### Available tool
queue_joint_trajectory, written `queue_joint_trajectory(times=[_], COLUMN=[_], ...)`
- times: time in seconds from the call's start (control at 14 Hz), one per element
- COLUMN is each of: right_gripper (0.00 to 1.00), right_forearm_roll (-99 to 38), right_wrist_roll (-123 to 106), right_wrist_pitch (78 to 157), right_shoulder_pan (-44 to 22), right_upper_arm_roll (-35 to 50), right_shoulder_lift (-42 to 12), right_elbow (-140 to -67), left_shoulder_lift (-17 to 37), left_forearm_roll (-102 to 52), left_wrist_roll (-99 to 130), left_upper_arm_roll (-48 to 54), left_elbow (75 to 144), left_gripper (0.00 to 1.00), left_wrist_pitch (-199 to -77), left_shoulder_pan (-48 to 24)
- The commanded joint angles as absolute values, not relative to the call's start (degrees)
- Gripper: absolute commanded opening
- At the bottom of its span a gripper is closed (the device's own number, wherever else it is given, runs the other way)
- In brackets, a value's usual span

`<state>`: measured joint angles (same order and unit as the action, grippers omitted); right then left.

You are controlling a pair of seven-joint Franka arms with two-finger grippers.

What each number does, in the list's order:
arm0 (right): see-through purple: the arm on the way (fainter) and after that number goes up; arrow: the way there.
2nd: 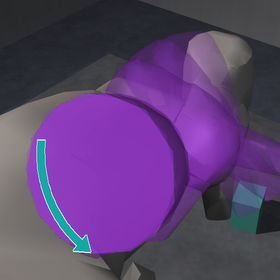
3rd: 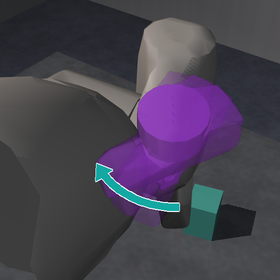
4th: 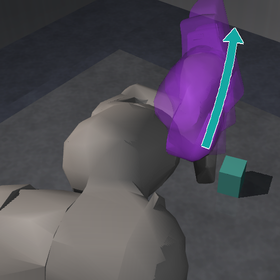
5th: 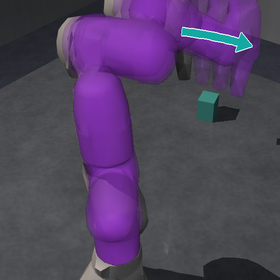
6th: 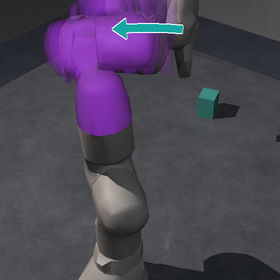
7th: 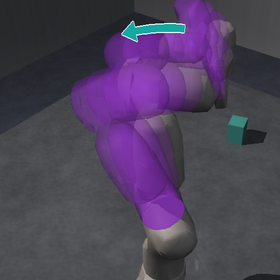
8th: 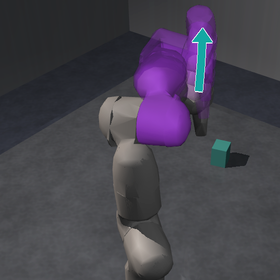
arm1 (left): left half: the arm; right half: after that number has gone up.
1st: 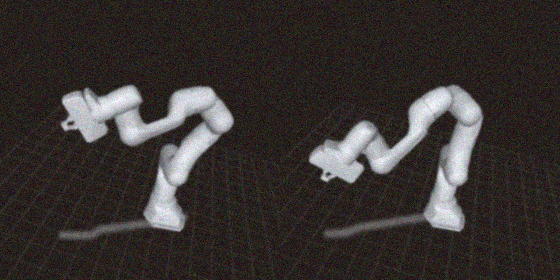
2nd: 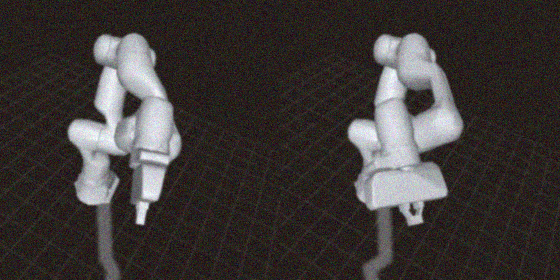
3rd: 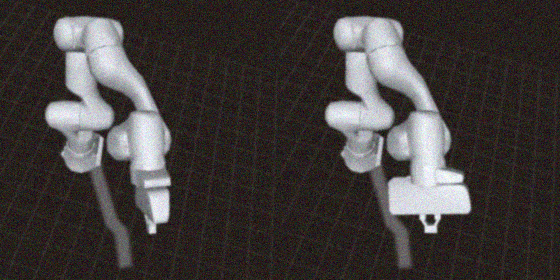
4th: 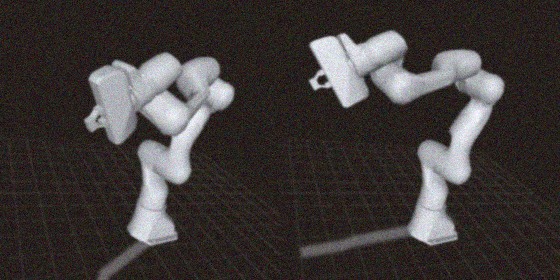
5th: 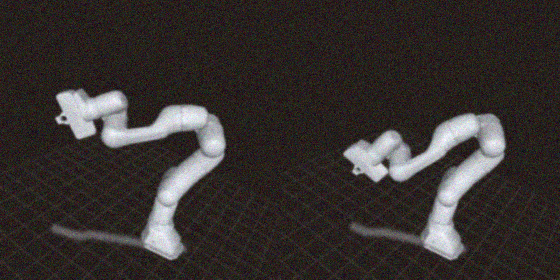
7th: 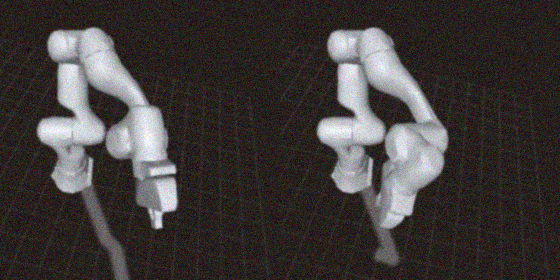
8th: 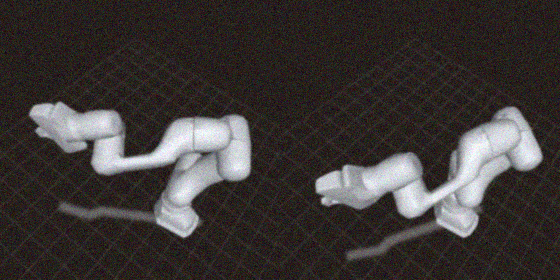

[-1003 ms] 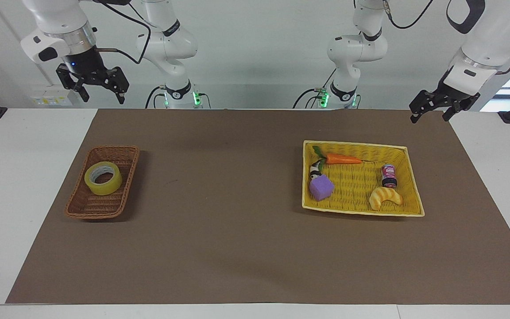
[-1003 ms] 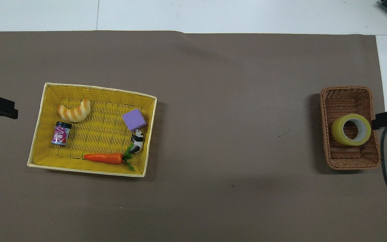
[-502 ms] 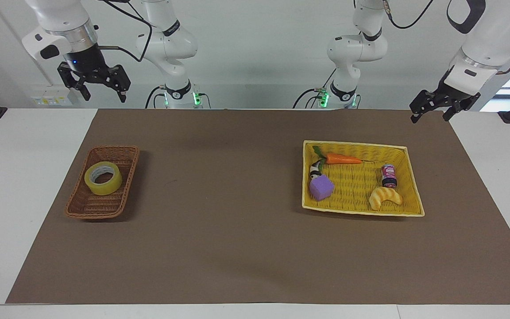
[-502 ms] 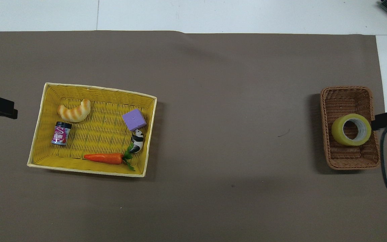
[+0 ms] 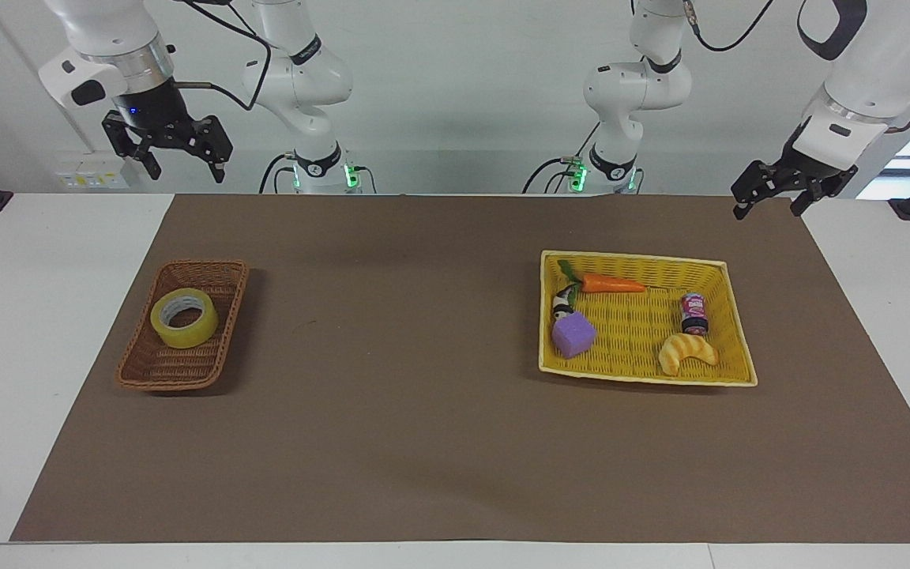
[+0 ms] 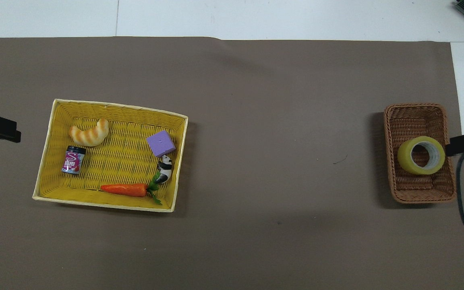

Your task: Move tape to another basket

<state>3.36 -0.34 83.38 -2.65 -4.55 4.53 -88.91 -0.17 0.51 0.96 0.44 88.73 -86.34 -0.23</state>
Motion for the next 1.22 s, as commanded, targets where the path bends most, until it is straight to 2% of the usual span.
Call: queue_joint_trajectory(times=[0.0,1.15], right_gripper=[1.00,1.00], right_forearm_roll=[2.37,-0.44], right_wrist_roll=[-1.49,-1.93], right_wrist_pitch=[83.23,82.18], right_shoulder_pan=[-2.11,-2.20], right_upper_arm_roll=[-4.57,-4.39], right_shoulder_lift=[5.19,6.06], right_elbow=[-89.21,-90.53], left_shoulder_lift=[-0.79,-0.79], left_forearm_roll=[1.58,1.58], left_wrist_roll=[0.79,0.79], left_upper_arm_roll=[1.05,1.05], left_elbow=[88.95,89.03], left_gripper=[1.00,1.00], left_wrist_pitch=[-86.66,-86.57], left_shoulder_pan=[0.70,0.70])
